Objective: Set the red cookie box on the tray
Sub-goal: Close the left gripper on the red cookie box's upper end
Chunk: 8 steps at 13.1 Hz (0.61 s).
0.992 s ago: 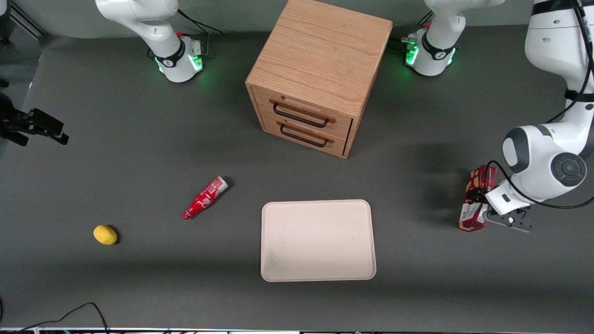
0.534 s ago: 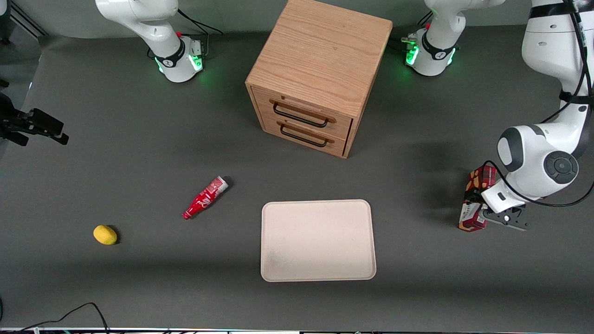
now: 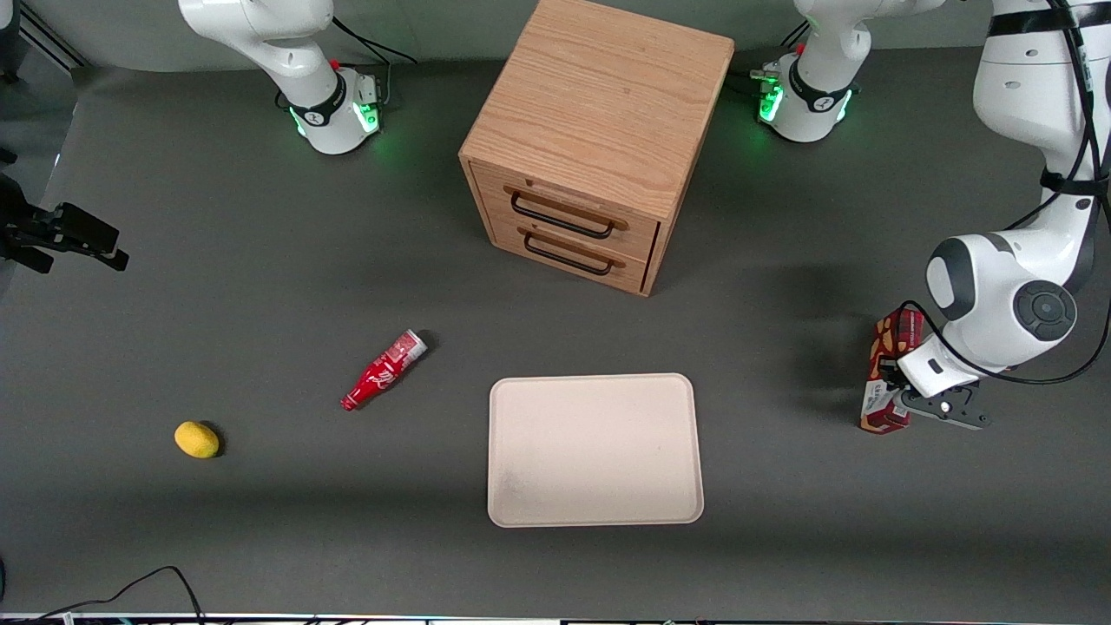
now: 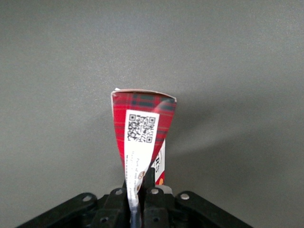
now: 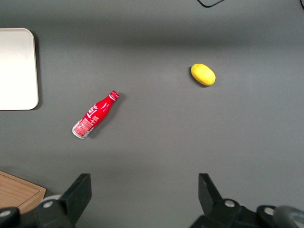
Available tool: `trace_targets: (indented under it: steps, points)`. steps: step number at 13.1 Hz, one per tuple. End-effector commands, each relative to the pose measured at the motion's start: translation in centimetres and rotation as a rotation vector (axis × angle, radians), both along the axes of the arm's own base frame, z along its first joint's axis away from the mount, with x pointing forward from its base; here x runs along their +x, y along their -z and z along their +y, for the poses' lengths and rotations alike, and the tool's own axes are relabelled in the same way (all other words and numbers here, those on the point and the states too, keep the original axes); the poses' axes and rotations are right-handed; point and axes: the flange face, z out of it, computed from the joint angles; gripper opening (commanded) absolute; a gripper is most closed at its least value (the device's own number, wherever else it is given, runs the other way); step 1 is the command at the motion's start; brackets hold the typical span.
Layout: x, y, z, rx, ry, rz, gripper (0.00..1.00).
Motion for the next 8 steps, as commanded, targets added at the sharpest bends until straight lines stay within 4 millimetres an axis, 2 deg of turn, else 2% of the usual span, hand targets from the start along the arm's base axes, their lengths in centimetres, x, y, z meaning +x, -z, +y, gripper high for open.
trace_targets:
  steps: [1,3,5,7,8]
  points:
    - [-0.4,-0.2,0.0,-0.008,0.011,-0.011,0.00]
    - [-0.4,-0.3,0.0,-0.008,0.011,-0.012,0.00]
    - [-0.1,-1.4,-0.1,-0.009,0.014,-0.017,0.00]
    - [0.3,-5.0,-0.7,-0.011,0.013,-0.045,0.00]
    - [0.8,-8.0,-1.3,-0.016,0.016,-0.036,0.00]
